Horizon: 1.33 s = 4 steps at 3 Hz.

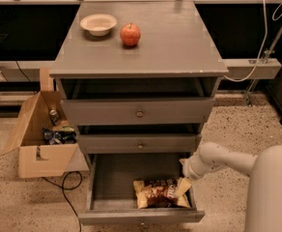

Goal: Pick brown chip bag from bottom drawer and place on counter

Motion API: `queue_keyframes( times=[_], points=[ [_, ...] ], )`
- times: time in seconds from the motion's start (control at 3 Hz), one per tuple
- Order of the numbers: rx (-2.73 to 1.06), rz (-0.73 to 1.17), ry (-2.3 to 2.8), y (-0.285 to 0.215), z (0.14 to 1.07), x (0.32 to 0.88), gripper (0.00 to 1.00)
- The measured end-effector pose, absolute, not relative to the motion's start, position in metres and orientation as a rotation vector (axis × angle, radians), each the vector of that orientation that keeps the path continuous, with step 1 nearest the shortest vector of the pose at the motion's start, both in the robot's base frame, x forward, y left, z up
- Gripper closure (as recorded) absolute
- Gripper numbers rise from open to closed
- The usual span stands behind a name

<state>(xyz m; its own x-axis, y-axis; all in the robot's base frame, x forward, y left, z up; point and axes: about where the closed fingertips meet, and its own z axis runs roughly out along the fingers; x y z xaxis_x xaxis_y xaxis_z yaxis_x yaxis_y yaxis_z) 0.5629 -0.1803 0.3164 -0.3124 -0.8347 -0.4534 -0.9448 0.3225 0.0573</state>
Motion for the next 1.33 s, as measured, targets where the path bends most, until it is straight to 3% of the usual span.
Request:
queue_keyframes(
  times=[1.33],
  points=[
    [-1.555,0.614,2.270,-0.131,0.182,0.578,0.00]
  ],
)
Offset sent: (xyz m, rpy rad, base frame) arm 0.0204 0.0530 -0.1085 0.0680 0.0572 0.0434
